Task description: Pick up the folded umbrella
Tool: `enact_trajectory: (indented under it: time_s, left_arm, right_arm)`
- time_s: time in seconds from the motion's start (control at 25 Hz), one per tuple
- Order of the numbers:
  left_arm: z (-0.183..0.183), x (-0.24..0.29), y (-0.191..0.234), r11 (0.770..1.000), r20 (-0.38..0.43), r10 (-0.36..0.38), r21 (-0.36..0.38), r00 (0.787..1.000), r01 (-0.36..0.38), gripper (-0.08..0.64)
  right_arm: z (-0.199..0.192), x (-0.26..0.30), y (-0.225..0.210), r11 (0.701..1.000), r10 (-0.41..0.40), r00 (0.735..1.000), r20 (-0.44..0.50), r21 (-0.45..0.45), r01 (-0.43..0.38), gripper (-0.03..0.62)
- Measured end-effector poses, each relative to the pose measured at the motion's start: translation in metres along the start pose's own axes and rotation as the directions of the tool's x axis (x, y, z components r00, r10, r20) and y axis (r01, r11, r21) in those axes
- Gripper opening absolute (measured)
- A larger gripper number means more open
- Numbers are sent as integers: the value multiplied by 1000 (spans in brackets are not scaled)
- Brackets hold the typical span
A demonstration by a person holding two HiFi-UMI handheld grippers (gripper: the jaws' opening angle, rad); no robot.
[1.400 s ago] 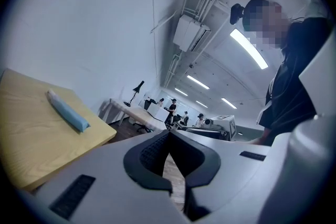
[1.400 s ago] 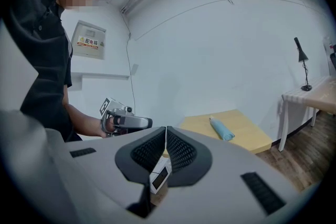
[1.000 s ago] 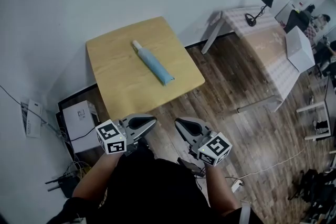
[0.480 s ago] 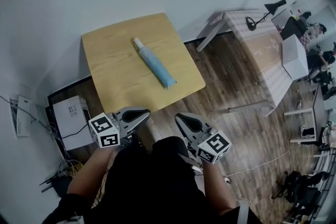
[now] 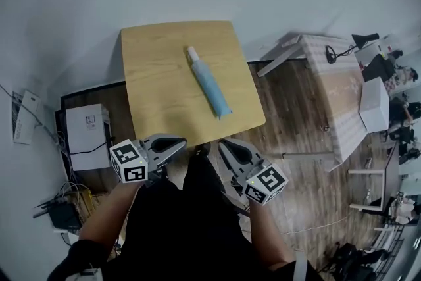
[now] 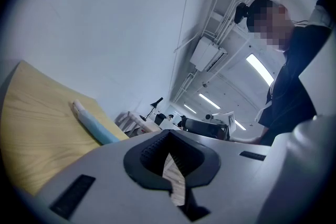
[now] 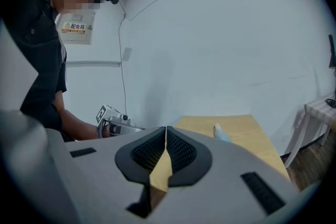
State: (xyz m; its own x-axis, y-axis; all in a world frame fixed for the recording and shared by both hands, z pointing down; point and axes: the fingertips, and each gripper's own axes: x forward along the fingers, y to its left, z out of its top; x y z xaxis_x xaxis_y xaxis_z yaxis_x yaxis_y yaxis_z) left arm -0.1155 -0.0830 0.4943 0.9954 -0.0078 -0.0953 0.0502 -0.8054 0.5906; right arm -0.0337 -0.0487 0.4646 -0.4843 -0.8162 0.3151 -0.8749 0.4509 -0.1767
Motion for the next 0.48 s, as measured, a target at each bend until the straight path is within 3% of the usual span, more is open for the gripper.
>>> enact_trajectory:
  time_s: [0.48]
  left_arm:
    - [6,17,39,987,4,161,-29,987,-161,11]
  right_arm:
    - [4,45,-60,990,143,990,5,6,-143,21]
